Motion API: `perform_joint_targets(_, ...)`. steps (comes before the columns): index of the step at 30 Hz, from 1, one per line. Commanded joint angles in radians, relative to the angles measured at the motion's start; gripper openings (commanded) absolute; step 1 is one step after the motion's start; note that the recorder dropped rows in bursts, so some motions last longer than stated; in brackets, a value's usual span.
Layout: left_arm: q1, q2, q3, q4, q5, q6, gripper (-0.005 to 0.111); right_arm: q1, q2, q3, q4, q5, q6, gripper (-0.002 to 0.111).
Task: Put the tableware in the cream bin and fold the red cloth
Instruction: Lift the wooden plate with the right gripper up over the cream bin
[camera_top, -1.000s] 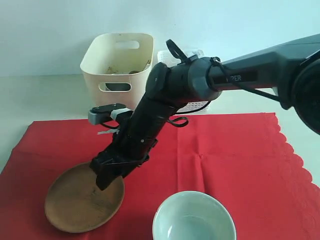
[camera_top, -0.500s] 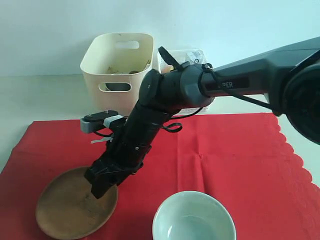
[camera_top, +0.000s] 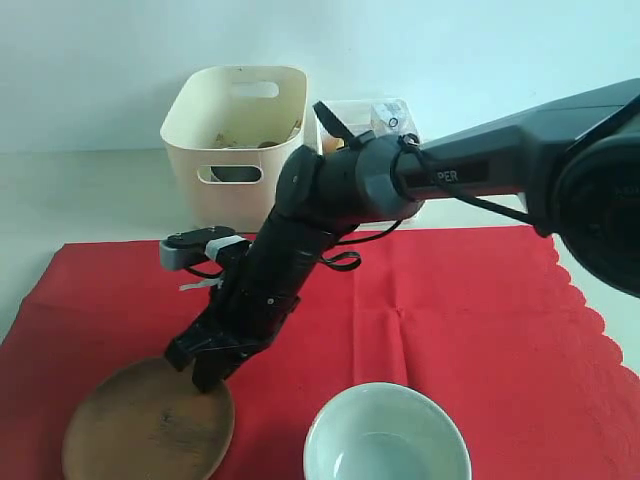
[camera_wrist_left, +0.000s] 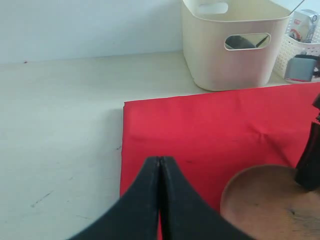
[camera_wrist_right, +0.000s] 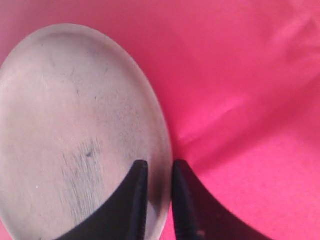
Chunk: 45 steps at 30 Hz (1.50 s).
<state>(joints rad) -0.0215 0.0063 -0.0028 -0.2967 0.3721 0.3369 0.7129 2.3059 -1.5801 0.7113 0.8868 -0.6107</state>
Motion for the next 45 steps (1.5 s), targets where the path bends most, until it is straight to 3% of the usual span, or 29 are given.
perform_joint_targets(1, 0.003, -0.006, 0.003, -0.002, -0.004, -0.002, 0.000, 0.002, -0.035, 0.008, -0.097, -0.004, -0.016, 0.000)
perform_joint_targets(8, 0.003, -0.006, 0.003, -0.002, -0.004, -0.002, 0.000, 0.002, -0.199, 0.008, -0.083, -0.024, -0.076, 0.000)
perform_joint_targets(25, 0.003, -0.006, 0.003, -0.002, -0.004, -0.002, 0.000, -0.129, -0.222, 0.008, -0.004, -0.016, -0.193, 0.000)
perform_joint_targets(32, 0.003, -0.006, 0.003, -0.002, -0.004, -0.002, 0.000, -0.134, -0.286, 0.008, 0.024, -0.009, -0.214, 0.000)
perform_joint_targets(45, 0.003, -0.006, 0.003, -0.002, -0.004, -0.002, 0.000, -0.143, -0.418, 0.002, -0.038, -0.197, -0.143, 0.000)
